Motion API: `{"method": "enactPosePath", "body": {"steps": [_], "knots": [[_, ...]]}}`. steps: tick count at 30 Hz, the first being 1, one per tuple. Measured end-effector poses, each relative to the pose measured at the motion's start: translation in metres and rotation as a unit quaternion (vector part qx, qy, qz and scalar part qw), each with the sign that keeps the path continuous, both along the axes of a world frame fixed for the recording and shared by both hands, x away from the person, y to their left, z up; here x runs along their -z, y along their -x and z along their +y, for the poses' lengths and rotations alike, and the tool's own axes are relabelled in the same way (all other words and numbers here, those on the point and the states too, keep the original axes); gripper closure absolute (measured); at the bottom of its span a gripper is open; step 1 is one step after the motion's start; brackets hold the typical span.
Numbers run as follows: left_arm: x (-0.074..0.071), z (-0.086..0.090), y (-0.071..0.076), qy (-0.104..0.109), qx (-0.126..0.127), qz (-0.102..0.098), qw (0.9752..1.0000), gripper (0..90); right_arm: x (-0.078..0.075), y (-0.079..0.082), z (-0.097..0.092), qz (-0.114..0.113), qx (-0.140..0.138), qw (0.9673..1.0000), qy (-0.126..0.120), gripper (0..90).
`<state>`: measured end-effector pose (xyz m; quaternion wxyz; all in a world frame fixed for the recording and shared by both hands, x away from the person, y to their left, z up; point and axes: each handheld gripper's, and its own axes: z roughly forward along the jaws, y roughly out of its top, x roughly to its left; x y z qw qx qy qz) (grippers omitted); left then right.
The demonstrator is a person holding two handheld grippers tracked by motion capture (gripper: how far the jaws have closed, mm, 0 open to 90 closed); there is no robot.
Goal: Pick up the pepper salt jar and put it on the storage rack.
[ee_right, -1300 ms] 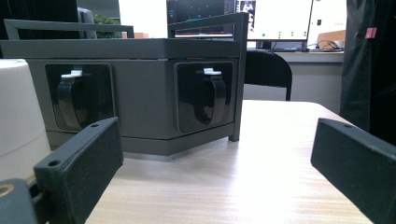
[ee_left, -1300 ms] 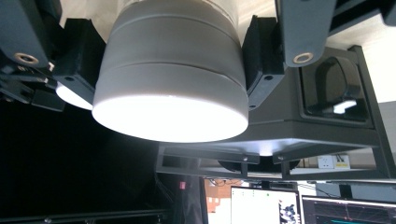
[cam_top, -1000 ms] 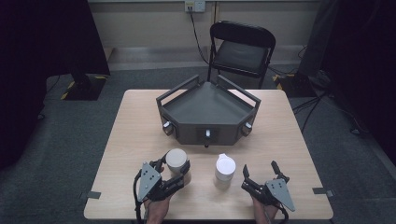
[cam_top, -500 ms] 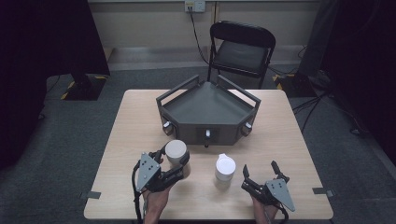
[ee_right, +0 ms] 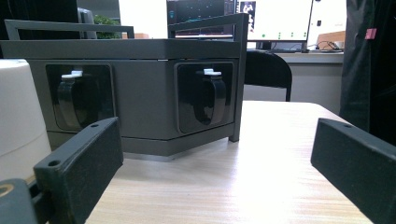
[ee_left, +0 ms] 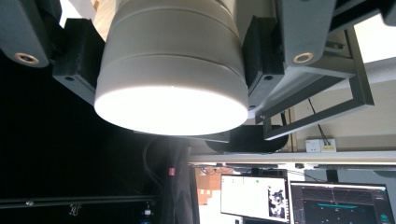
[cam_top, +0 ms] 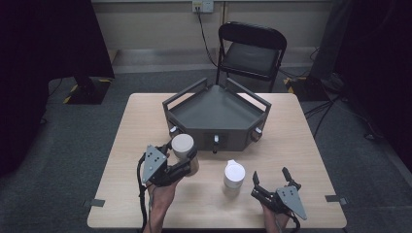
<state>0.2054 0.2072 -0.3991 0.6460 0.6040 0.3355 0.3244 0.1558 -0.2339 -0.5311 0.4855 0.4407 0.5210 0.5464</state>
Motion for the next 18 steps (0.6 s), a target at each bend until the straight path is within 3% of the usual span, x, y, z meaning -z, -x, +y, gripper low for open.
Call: {"method": "enactPosePath", "body": {"steps": [11,18], "knots": [[-0.021,0.002,-0.023,-0.001,0.005,0.012,0.9999,34.1,0.0,0.0,0.0,0.0,0.0,1.0,0.0,1.0],[-0.034,-0.002,-0.037,-0.008,0.001,0.009,0.9999,34.0,0.0,0.0,0.0,0.0,0.0,1.0,0.0,1.0]]}}
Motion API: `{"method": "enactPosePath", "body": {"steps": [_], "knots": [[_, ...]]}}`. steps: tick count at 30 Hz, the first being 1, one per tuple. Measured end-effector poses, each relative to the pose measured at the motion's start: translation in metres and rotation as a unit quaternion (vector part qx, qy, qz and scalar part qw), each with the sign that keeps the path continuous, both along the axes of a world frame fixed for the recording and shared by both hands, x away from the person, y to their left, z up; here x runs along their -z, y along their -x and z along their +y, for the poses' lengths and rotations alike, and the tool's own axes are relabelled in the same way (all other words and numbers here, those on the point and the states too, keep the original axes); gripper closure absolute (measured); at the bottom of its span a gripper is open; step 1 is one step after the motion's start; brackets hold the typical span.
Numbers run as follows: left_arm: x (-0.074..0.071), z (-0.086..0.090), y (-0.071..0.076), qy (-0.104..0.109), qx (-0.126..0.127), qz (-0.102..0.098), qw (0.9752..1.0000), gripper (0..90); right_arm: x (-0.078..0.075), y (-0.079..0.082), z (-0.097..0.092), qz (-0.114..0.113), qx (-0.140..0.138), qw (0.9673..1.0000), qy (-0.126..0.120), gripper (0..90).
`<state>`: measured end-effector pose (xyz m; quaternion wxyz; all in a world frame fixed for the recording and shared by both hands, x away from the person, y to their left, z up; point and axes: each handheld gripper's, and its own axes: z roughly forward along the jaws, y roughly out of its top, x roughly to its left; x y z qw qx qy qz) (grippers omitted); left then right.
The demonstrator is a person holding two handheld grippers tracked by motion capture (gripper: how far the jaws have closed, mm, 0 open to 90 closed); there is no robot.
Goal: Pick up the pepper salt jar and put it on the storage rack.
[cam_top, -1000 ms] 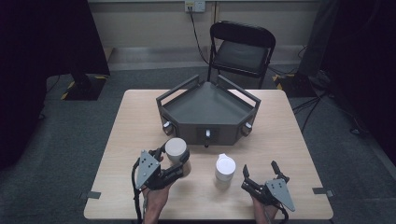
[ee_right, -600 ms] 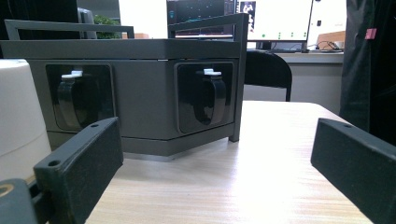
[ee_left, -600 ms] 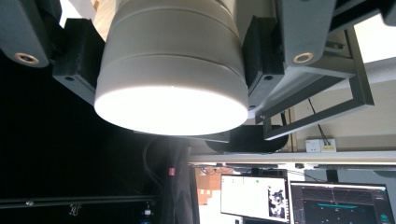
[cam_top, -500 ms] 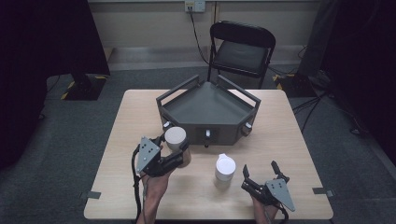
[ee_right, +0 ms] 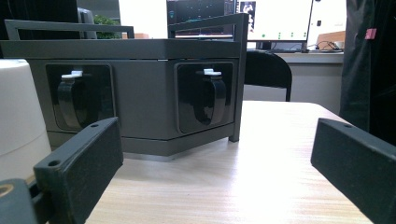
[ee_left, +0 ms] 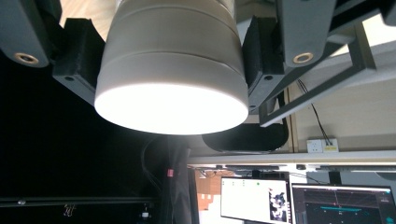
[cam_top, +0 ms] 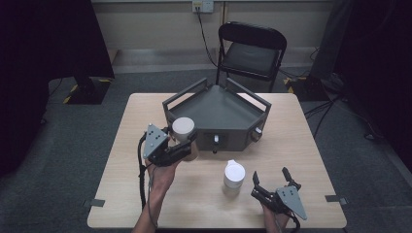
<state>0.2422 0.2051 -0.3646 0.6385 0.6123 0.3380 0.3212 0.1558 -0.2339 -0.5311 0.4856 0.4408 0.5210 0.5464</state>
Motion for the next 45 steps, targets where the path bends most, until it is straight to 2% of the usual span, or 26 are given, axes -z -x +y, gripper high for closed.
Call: {"method": "enactPosePath", "body": {"steps": [3,10,16,21,29,34,36,45], "knots": [[-0.008,-0.008,-0.003,-0.014,-0.008,-0.006,0.9998,34.0,0.0,0.0,0.0,0.0,0.0,1.0,0.0,1.0],[-0.02,-0.014,-0.016,-0.006,-0.016,-0.001,0.9999,34.0,0.0,0.0,0.0,0.0,-0.001,1.0,0.0,1.0],[-0.031,-0.022,-0.027,-0.014,-0.02,-0.001,0.9997,34.0,0.0,0.0,-0.001,0.0,-0.002,1.0,0.0,1.0],[-0.038,-0.03,-0.039,-0.01,-0.026,0.004,0.9996,34.1,0.0,0.0,-0.001,0.0,-0.001,1.0,0.0,1.0],[-0.045,-0.043,-0.049,-0.024,-0.028,0.001,0.9993,34.1,0.0,0.0,-0.001,0.0,-0.001,1.0,0.0,1.0],[-0.047,-0.05,-0.058,-0.021,-0.03,0.005,0.9993,34.1,0.0,0.0,-0.001,0.0,-0.002,1.0,0.0,1.0],[-0.047,-0.052,-0.062,-0.017,-0.034,0.007,0.9993,34.1,0.0,0.0,-0.001,0.0,-0.002,1.0,0.0,1.0],[-0.049,-0.061,-0.083,-0.024,-0.056,0.02,0.998,34.1,0.0,0.0,-0.001,0.0,-0.002,1.0,0.0,1.0]]}}
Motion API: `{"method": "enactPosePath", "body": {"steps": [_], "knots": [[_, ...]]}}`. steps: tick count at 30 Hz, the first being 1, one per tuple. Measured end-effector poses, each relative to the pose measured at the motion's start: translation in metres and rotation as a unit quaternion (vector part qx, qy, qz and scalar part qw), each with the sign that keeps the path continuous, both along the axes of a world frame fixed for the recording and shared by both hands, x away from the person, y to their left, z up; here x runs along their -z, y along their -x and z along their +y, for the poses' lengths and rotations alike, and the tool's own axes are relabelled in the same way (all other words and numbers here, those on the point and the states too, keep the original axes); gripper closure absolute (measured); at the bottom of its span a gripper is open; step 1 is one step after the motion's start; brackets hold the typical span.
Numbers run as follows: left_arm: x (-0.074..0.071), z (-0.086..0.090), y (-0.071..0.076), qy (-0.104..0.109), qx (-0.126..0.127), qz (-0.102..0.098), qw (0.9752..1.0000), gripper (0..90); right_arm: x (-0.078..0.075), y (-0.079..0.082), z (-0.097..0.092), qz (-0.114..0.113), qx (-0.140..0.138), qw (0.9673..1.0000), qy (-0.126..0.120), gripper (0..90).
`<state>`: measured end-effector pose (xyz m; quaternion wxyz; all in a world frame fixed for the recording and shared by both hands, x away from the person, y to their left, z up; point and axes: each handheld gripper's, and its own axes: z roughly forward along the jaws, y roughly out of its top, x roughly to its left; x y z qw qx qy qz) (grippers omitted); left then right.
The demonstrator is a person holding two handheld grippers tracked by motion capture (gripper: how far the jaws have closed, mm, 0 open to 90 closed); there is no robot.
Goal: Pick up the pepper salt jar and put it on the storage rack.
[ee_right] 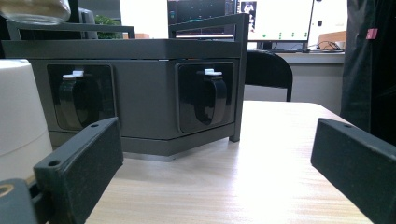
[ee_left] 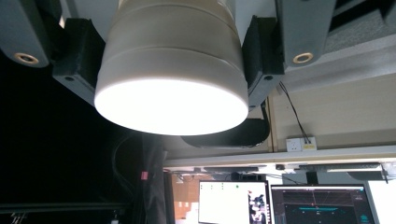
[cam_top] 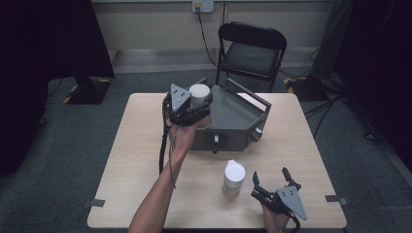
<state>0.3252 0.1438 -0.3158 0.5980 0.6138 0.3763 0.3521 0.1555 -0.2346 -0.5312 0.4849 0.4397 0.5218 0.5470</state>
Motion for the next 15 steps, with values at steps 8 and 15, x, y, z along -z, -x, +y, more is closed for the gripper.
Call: {"method": "enactPosePath", "body": {"steps": [8,15], "knots": [[0.008,-0.01,-0.016,-0.008,-0.018,0.004,0.9998,34.1,0.0,0.0,0.0,0.0,0.0,1.0,0.0,1.0],[0.011,-0.012,-0.025,-0.009,-0.02,0.021,0.9996,34.1,0.0,0.0,0.0,0.0,0.0,1.0,0.0,1.0]]}}
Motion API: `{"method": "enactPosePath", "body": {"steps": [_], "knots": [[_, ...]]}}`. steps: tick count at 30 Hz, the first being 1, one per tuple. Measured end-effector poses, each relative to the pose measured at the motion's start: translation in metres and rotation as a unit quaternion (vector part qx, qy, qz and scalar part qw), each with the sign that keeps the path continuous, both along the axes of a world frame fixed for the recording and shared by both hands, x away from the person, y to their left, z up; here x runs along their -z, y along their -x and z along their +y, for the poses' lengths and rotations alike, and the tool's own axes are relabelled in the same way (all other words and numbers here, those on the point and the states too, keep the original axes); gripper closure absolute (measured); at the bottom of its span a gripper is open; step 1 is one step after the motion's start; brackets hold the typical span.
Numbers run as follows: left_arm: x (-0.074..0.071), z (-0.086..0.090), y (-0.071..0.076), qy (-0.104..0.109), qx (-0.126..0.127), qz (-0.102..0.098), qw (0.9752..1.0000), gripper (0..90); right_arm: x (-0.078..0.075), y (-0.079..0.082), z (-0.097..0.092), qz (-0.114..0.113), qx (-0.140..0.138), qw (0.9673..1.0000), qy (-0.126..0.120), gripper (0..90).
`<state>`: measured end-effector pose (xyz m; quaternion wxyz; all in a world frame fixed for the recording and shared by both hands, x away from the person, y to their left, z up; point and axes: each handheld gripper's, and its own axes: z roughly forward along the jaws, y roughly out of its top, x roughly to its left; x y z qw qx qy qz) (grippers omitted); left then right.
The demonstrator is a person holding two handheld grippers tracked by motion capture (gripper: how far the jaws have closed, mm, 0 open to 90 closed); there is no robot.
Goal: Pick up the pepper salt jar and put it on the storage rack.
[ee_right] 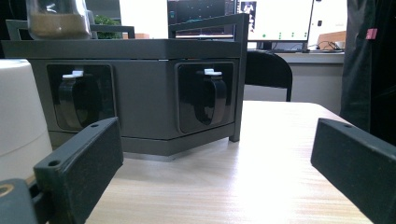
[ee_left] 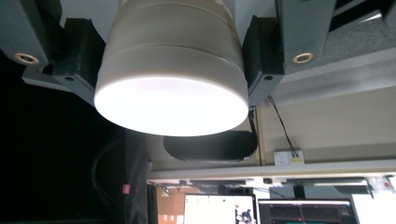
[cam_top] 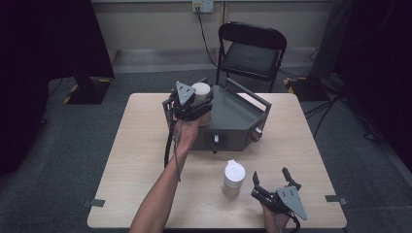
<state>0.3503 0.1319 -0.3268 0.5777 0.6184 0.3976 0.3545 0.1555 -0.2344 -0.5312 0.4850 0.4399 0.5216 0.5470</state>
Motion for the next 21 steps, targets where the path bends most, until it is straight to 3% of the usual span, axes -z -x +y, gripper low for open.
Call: {"method": "enactPosePath", "body": {"steps": [12,21], "knots": [[0.0037,-0.003,-0.006,-0.008,-0.003,0.016,0.9998,34.1,0.0,0.0,0.0,0.0,0.0,1.0,0.0,1.0],[0.0081,-0.0002,-0.0055,-0.005,-0.004,0.008,0.9999,34.0,0.0,0.0,0.0001,0.0,0.0,1.0,0.0,1.0]]}}
